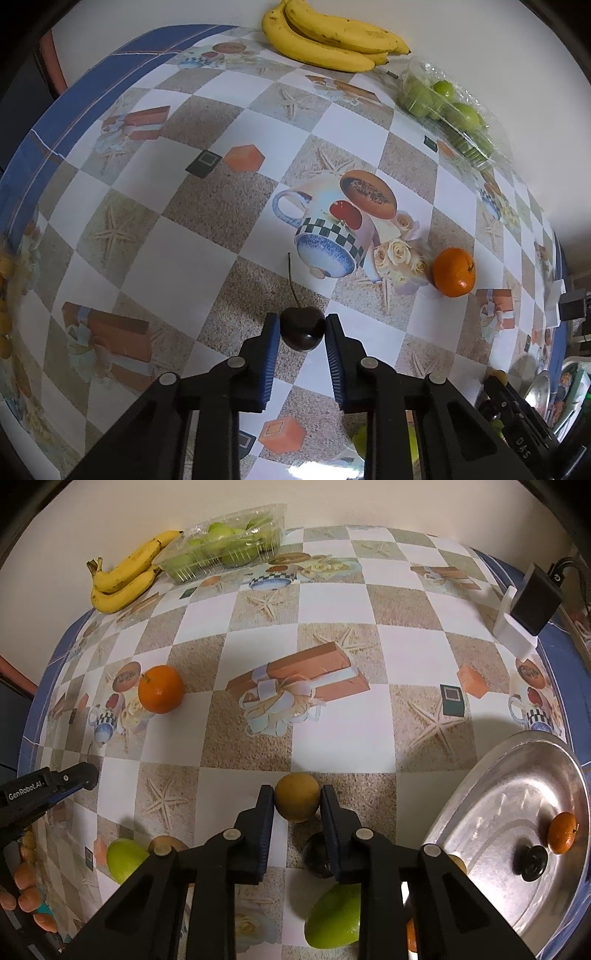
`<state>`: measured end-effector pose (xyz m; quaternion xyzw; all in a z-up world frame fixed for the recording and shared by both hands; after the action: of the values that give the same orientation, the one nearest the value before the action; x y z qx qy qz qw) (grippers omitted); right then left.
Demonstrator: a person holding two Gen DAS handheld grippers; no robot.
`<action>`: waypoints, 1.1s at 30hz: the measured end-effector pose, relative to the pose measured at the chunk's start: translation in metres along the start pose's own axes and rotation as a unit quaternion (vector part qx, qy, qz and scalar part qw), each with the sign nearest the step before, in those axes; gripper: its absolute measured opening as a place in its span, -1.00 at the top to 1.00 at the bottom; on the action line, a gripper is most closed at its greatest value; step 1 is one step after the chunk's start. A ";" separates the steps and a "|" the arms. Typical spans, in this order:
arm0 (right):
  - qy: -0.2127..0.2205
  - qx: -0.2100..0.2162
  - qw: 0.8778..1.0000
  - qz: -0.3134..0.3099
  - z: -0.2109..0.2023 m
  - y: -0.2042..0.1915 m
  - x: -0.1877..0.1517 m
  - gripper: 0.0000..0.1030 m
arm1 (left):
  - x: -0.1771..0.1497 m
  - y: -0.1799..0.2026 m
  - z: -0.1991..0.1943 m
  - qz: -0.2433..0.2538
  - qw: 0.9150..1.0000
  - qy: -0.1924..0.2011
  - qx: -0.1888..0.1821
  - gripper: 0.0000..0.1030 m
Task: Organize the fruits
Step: 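Grasp the dark plum with the left tool while the right tool grasps a yellow fruit, then carry the dark plum and yellow fruit over the steel bowl with both tools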
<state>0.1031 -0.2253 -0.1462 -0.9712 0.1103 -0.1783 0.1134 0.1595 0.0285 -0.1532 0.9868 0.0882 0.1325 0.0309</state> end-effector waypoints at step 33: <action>0.042 -0.055 0.996 0.054 -0.071 0.059 -0.003 0.49 | -0.006 0.063 -0.087 0.072 0.992 0.094 -0.051 0.49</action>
<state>0.0632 -0.2930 -0.0975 -0.9603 0.1770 -0.2058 0.0642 0.1408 -0.0312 -0.0652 0.9708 0.0122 0.2312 0.0630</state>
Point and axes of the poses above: each gripper's, at about its wrist camera, not at the fingertips, and z roughly the way its jaws point, y to its right, x to its top, the point moved 6 cm from there along z, roughly the way its jaws point, and after that the axes turned 7 degrees about x, right-handed, at the moved point
